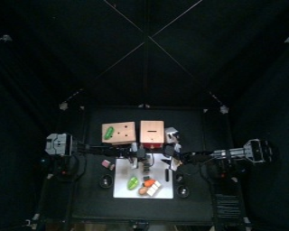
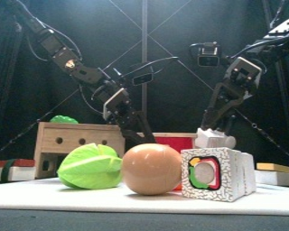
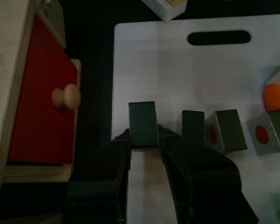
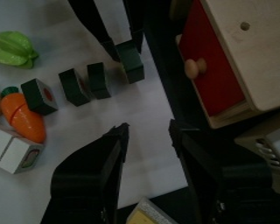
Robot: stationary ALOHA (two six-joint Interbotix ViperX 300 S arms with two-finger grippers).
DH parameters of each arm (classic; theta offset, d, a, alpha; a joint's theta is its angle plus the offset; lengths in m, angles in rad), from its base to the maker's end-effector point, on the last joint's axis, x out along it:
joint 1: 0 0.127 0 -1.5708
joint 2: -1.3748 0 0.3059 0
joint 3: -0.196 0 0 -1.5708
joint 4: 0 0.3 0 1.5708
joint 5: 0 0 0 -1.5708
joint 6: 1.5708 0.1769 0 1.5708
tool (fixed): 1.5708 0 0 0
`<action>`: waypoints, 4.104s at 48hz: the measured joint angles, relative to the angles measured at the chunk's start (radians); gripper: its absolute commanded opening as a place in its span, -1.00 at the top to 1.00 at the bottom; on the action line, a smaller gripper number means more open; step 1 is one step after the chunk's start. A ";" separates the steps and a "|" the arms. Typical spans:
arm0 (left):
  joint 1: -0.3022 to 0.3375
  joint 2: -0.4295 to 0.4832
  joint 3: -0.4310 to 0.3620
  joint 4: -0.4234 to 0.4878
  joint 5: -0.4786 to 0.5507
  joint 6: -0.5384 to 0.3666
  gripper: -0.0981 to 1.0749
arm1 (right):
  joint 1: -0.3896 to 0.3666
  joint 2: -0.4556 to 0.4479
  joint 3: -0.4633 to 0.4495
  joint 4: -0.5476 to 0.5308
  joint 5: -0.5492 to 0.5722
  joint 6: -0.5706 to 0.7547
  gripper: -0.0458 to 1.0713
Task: Place sushi piece on bench and grab new piece of sushi
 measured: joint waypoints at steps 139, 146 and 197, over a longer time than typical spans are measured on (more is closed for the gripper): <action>0.370 -0.787 0.476 -0.035 0.097 -0.009 -0.42 | -0.011 0.072 -0.031 0.003 -0.002 -0.006 -0.51; 0.370 -0.808 0.476 -0.035 0.097 -0.009 -0.42 | -0.011 0.072 -0.031 0.003 -0.002 -0.006 -0.51; -0.054 -0.242 0.222 -0.037 -0.140 -0.009 -0.67 | -0.011 0.029 0.014 0.037 0.044 0.000 -0.51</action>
